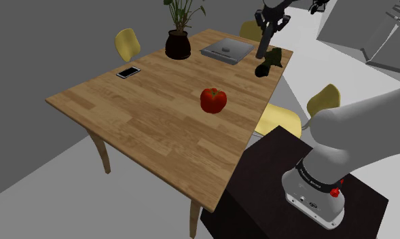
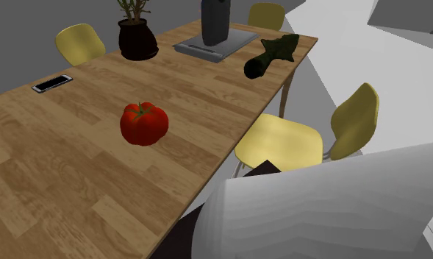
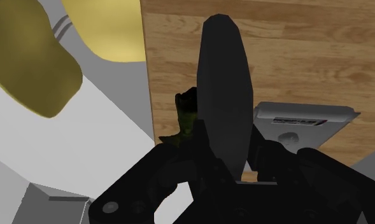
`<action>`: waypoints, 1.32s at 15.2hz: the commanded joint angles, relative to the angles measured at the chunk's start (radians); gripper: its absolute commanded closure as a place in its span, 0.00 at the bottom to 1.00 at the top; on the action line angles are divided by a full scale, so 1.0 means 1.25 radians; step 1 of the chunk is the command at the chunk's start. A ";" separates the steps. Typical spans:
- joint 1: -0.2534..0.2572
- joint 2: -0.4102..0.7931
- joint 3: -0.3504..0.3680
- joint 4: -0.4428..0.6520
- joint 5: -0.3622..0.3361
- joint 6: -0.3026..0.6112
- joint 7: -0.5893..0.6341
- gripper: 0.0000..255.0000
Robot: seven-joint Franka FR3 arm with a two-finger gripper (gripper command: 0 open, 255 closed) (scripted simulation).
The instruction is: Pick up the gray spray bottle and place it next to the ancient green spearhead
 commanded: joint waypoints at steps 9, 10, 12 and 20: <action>0.002 0.000 -0.009 0.105 0.018 -0.099 -0.043 1.00; 0.002 0.001 -0.010 0.113 0.019 -0.106 -0.046 1.00; -0.015 0.052 -0.014 0.153 0.001 -0.094 -0.055 1.00; -0.065 0.272 -0.026 0.360 -0.072 -0.082 -0.088 1.00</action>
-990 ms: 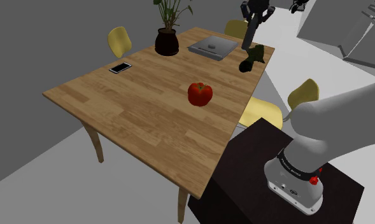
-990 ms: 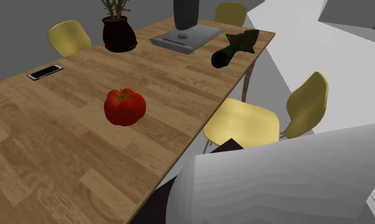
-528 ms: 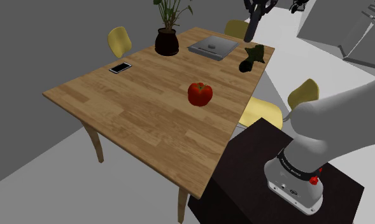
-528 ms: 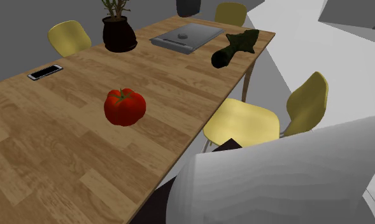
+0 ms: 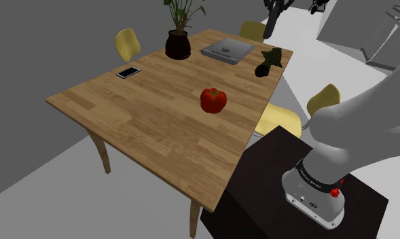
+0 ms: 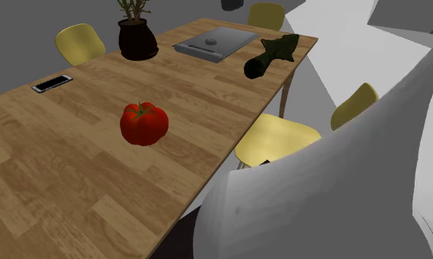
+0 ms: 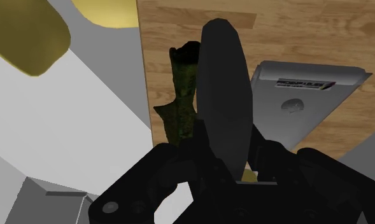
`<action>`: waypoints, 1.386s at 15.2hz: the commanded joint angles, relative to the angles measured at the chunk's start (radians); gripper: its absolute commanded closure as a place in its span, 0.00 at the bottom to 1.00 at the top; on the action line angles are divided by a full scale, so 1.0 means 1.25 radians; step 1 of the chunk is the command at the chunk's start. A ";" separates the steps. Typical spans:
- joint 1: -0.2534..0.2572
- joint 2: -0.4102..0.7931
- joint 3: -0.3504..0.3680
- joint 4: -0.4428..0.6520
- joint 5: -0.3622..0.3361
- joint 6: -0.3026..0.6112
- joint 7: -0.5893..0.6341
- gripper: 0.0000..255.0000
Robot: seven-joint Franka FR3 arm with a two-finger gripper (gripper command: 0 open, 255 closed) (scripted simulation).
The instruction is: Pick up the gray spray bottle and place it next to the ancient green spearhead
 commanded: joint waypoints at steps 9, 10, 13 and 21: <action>-0.003 0.321 -0.019 0.384 -0.089 -0.068 -0.059 1.00; 0.002 0.358 -0.022 0.436 -0.096 -0.081 -0.069 1.00; 0.026 0.482 -0.034 0.620 -0.116 -0.135 -0.106 1.00; 0.006 0.455 -0.038 0.493 -0.122 -0.041 -0.069 1.00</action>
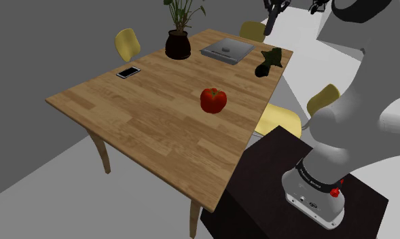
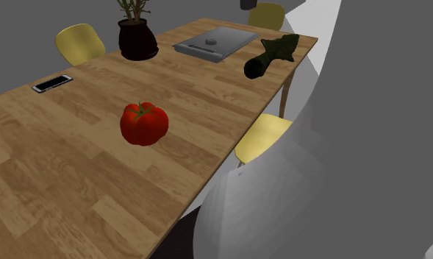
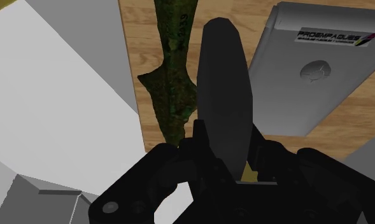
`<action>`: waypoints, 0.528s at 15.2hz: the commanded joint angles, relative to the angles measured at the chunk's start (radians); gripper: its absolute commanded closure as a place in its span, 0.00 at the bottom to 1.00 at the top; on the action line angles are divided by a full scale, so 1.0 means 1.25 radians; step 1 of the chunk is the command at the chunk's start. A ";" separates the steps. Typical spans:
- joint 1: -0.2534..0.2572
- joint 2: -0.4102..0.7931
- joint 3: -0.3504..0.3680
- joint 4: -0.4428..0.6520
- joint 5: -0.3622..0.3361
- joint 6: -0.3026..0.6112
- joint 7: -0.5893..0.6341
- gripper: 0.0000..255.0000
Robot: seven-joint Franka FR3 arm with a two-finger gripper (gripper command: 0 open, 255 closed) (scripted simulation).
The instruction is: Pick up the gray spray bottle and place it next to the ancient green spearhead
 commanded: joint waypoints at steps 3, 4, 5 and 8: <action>-0.007 -0.010 -0.002 -0.058 -0.006 0.045 0.020 1.00; -0.008 -0.011 -0.003 -0.070 -0.008 0.055 0.025 1.00; -0.009 -0.012 -0.004 -0.081 -0.010 0.065 0.029 1.00; -0.012 -0.013 -0.007 -0.114 -0.017 0.095 0.043 1.00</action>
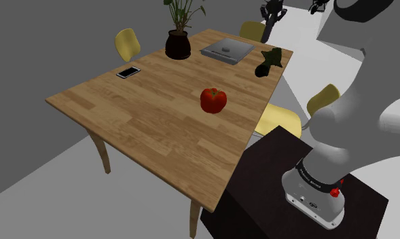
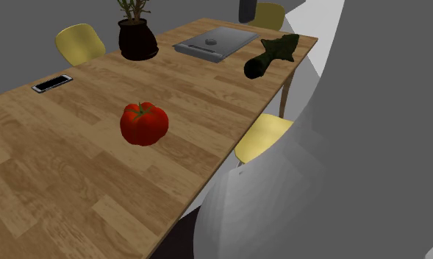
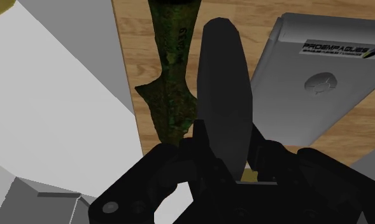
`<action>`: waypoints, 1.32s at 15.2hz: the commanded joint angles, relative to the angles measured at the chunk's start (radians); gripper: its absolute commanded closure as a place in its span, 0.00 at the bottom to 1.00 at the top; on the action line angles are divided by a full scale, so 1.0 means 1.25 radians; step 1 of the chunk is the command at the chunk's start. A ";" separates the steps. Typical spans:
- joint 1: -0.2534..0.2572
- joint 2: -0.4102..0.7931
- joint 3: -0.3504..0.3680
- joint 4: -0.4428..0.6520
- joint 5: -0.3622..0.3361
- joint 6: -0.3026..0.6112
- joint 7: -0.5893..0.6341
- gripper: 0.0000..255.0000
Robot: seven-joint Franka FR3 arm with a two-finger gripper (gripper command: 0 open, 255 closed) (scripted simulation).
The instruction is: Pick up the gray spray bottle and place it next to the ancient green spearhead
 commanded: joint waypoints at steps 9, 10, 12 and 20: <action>-0.006 0.008 -0.012 -0.090 -0.028 0.092 0.046 1.00; -0.006 0.010 -0.014 -0.098 -0.032 0.101 0.051 1.00; -0.005 0.014 -0.017 -0.112 -0.039 0.117 0.061 1.00; -0.001 0.037 -0.033 -0.159 -0.071 0.180 0.103 1.00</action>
